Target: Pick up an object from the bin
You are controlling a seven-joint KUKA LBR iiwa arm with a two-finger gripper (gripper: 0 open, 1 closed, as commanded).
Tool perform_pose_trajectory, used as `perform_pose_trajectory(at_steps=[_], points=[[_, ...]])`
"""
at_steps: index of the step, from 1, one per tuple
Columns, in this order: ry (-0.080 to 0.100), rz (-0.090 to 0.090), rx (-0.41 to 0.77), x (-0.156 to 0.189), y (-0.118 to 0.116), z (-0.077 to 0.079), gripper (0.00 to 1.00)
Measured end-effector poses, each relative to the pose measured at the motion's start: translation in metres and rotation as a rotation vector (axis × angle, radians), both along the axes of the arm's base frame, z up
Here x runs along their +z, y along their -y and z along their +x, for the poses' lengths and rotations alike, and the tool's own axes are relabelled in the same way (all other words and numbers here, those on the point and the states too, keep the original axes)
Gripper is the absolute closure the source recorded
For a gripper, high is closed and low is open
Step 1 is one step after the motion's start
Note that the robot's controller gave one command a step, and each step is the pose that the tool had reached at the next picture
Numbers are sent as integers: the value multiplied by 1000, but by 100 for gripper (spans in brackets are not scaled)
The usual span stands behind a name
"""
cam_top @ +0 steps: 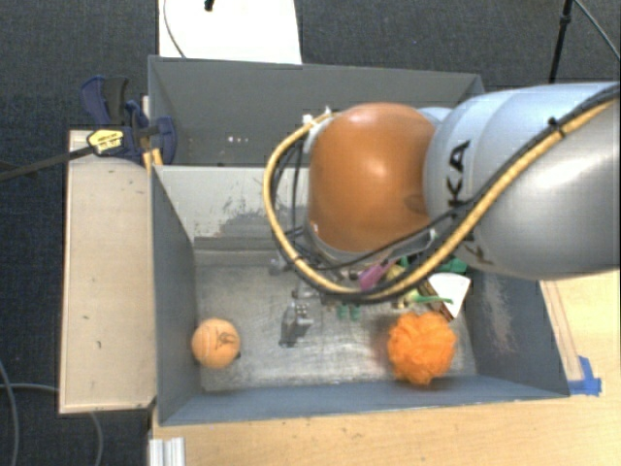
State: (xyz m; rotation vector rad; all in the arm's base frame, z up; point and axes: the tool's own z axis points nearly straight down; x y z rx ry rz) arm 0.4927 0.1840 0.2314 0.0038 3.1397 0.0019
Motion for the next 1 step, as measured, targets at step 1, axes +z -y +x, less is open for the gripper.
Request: perform_pose_trajectory(at_steps=[1], points=[[4,1,100,-67,-30,-4,0]])
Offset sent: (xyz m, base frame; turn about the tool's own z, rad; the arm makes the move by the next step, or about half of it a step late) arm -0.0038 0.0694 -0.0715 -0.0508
